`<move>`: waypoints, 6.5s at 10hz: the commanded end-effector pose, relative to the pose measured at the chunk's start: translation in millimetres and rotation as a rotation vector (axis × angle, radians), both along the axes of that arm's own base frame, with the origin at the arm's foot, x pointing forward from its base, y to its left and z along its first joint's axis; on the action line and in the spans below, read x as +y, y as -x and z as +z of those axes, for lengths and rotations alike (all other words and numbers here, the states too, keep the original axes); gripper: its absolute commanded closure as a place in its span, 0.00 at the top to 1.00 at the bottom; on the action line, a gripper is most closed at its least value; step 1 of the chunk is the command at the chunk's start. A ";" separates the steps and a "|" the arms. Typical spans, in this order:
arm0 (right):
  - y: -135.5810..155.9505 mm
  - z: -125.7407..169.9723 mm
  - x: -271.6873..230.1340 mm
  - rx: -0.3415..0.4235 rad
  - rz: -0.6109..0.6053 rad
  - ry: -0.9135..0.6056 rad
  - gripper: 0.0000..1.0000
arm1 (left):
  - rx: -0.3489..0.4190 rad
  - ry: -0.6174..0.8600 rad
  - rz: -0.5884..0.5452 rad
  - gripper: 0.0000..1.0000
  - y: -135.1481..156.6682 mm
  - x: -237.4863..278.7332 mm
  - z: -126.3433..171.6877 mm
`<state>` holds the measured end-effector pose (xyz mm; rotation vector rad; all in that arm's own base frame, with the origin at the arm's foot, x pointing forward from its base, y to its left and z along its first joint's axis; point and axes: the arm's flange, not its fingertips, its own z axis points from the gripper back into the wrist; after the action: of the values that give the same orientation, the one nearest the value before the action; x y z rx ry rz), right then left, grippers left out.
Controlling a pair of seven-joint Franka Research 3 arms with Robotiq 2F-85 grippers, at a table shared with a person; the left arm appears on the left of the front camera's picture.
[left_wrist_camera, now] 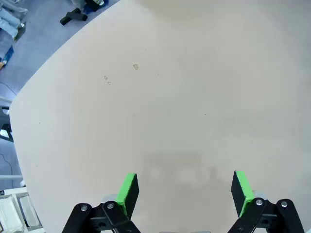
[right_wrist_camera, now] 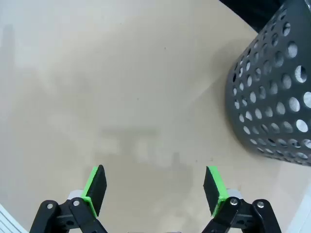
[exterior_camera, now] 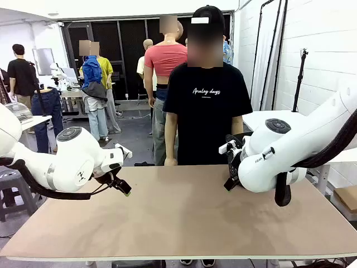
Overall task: Fold the training pants.
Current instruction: Grab both ends of the Training pants handed by a person.
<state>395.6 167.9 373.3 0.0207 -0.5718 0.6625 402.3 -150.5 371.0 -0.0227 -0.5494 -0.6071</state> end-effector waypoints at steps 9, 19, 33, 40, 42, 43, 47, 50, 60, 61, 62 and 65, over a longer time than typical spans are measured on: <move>0.0 0.0 0.0 0.000 0.000 0.000 1.00 | 0.000 0.000 0.000 1.00 0.0 0.0 0.0; 21.6 70.7 -2.1 0.006 -0.002 -0.045 1.00 | 0.048 -0.027 0.011 1.00 37.6 -5.7 76.9; 51.6 177.2 -18.5 -0.034 0.058 0.086 1.00 | 0.007 -0.092 0.026 1.00 76.8 -33.5 196.9; 51.0 173.6 -16.0 -0.032 0.051 0.043 1.00 | -0.002 -0.069 -0.028 1.00 77.8 -31.6 196.4; 51.0 173.6 -16.0 -0.032 0.051 0.043 1.00 | -0.002 -0.069 -0.028 1.00 77.8 -31.6 196.4; 51.0 173.6 -16.0 -0.032 0.051 0.043 1.00 | -0.002 -0.069 -0.028 1.00 77.8 -31.6 196.4; 51.0 173.6 -16.0 -0.032 0.051 0.043 1.00 | -0.002 -0.069 -0.028 1.00 77.8 -31.6 196.4; 51.0 173.6 -16.0 -0.032 0.051 0.043 1.00 | -0.002 -0.069 -0.028 1.00 77.8 -31.6 196.4; 51.0 173.6 -16.0 -0.032 0.051 0.043 1.00 | -0.002 -0.069 -0.028 1.00 77.8 -31.6 196.4; 51.0 173.6 -16.0 -0.032 0.051 0.043 1.00 | -0.002 -0.069 -0.028 1.00 77.8 -31.6 196.4; 51.0 173.6 -16.0 -0.032 0.051 0.043 1.00 | -0.002 -0.069 -0.028 1.00 77.8 -31.6 196.4; 51.0 173.6 -16.0 -0.032 0.051 0.043 1.00 | -0.002 -0.069 -0.028 1.00 77.8 -31.6 196.4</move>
<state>343.2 150.6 548.0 -0.0189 -0.5854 0.7237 324.0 -182.5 566.9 0.0367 -0.5250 -0.6495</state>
